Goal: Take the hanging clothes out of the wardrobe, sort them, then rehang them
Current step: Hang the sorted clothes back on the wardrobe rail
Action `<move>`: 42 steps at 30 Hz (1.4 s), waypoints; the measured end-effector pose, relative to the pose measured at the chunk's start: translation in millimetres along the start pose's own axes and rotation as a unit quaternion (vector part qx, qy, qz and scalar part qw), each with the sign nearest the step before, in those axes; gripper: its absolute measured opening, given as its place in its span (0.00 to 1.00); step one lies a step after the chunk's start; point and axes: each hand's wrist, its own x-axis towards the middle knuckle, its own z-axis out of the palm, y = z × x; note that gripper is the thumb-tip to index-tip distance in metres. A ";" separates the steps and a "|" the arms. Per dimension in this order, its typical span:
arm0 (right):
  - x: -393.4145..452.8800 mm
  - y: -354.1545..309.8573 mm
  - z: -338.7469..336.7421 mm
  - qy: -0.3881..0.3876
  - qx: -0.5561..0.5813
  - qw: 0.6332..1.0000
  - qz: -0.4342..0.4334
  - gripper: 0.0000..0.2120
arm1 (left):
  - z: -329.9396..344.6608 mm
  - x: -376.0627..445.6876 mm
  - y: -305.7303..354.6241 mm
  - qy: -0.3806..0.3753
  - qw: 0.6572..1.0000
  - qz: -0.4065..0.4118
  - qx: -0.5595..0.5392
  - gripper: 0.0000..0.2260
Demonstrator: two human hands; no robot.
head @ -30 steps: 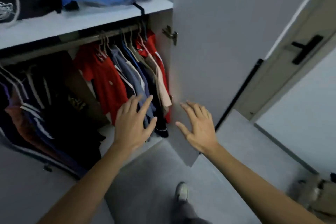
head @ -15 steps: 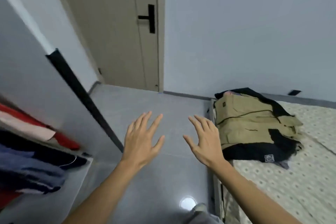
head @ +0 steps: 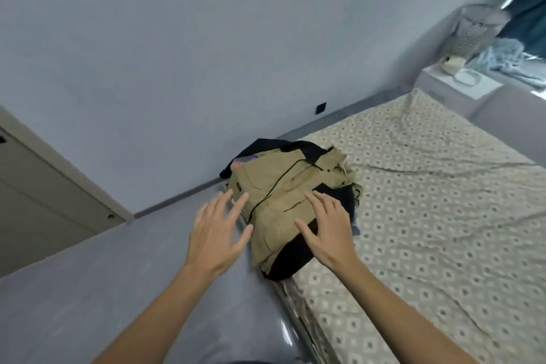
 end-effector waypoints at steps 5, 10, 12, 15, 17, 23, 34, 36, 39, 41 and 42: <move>61.0 65.5 13.7 0.013 -0.011 0.995 0.095 0.30 | 48.4 130.1 2.6 -0.049 0.994 0.096 -0.018 0.29; 145.8 129.6 49.5 0.001 -0.036 0.981 0.192 0.29 | 118.0 277.6 -2.4 -0.098 0.976 0.190 -0.032 0.29; 180.6 154.9 63.5 -0.008 -0.040 0.973 0.228 0.29 | 146.3 329.8 -4.0 -0.127 0.968 0.212 -0.038 0.29; 232.2 195.7 88.0 -0.016 -0.041 0.964 0.261 0.30 | 190.1 394.7 -2.5 -0.148 0.955 0.255 -0.030 0.29; 264.0 226.3 110.6 -0.018 -0.042 0.961 0.274 0.30 | 226.3 433.0 2.0 -0.156 0.945 0.286 -0.019 0.29; 320.8 345.0 199.3 -0.009 0.044 0.924 0.379 0.29 | 380.6 498.2 19.6 -0.209 0.919 0.333 -0.023 0.28; 408.3 488.4 281.0 0.149 0.331 0.740 0.566 0.36 | 558.6 525.6 12.4 -0.259 0.885 0.386 0.008 0.27; 422.0 501.5 284.9 0.152 0.365 0.707 0.586 0.32 | 563.6 525.0 13.7 -0.260 0.884 0.388 0.010 0.28; 433.1 501.0 281.9 0.172 0.410 0.687 0.574 0.16 | 565.9 523.4 12.9 -0.264 0.884 0.387 0.015 0.29; 433.5 491.5 272.6 0.210 0.425 0.691 0.546 0.17 | 563.4 523.3 11.7 -0.262 0.884 0.388 0.017 0.30; 432.0 484.5 265.5 0.225 0.433 0.693 0.531 0.19 | 560.7 522.5 10.6 -0.264 0.883 0.388 0.020 0.30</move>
